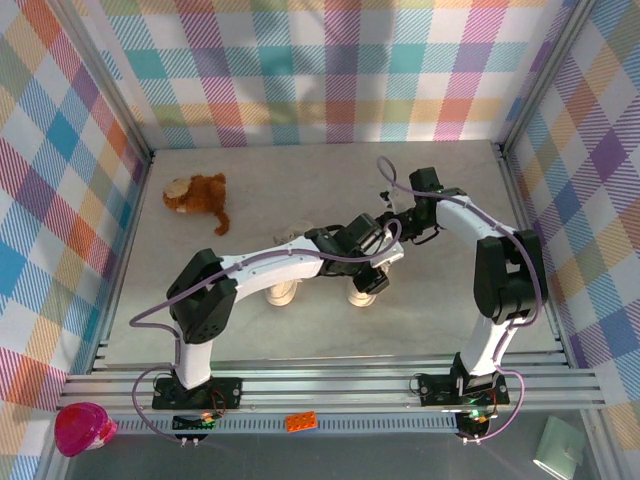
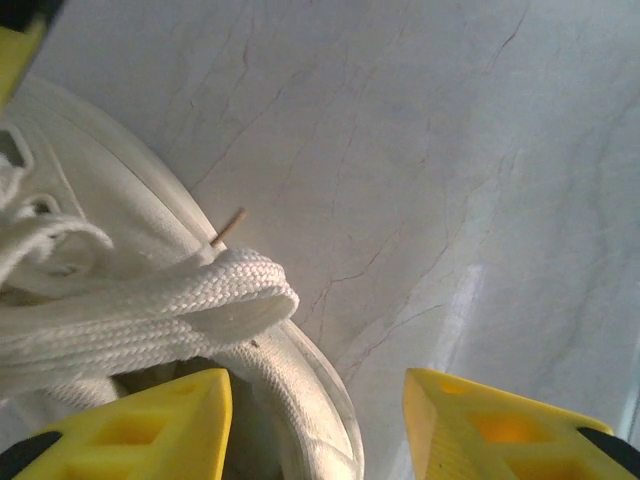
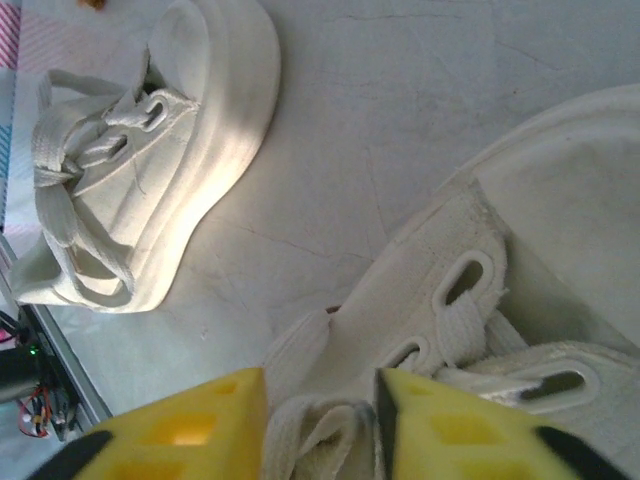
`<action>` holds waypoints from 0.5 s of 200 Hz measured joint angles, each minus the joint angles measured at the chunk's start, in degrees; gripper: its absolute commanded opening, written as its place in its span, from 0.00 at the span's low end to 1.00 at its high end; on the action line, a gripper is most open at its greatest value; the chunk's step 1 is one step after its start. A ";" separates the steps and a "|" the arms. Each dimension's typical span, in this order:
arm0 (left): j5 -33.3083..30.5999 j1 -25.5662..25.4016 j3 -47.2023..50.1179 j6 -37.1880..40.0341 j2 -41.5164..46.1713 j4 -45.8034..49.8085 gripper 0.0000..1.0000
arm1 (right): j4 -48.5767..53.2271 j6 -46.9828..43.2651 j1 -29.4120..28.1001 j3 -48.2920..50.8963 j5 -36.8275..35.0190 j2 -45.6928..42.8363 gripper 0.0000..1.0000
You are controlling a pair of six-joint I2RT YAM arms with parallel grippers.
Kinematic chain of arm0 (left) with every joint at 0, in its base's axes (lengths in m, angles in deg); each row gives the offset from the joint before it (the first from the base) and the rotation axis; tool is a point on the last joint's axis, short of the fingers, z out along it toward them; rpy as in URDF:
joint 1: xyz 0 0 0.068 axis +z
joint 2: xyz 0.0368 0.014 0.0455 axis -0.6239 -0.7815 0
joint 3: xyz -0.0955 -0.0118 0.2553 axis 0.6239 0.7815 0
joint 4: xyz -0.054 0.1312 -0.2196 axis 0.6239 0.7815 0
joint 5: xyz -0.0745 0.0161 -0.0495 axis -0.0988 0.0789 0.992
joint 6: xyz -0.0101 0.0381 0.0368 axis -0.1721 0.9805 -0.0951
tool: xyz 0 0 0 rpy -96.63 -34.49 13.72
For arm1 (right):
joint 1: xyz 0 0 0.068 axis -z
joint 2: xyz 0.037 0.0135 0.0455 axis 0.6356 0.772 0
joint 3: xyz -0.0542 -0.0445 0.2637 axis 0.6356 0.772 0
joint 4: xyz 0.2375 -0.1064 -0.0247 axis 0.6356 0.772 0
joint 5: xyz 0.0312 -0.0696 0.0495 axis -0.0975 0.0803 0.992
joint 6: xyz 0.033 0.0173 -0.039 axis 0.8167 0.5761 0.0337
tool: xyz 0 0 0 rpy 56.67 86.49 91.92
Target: Tie the shoes
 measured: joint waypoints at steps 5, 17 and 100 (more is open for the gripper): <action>0.02 0.04 0.00 0.00 0.76 0.24 0.49 | 0.15 0.15 0.00 -0.02 -0.44 -0.37 0.47; 0.22 0.11 0.00 0.00 2.78 0.57 0.49 | 0.55 0.66 0.00 -0.09 -1.64 -1.49 0.52; 3.61 10.38 1.11 -7.39 10.05 -4.09 0.49 | 0.50 7.67 0.00 7.87 -8.17 -21.00 0.59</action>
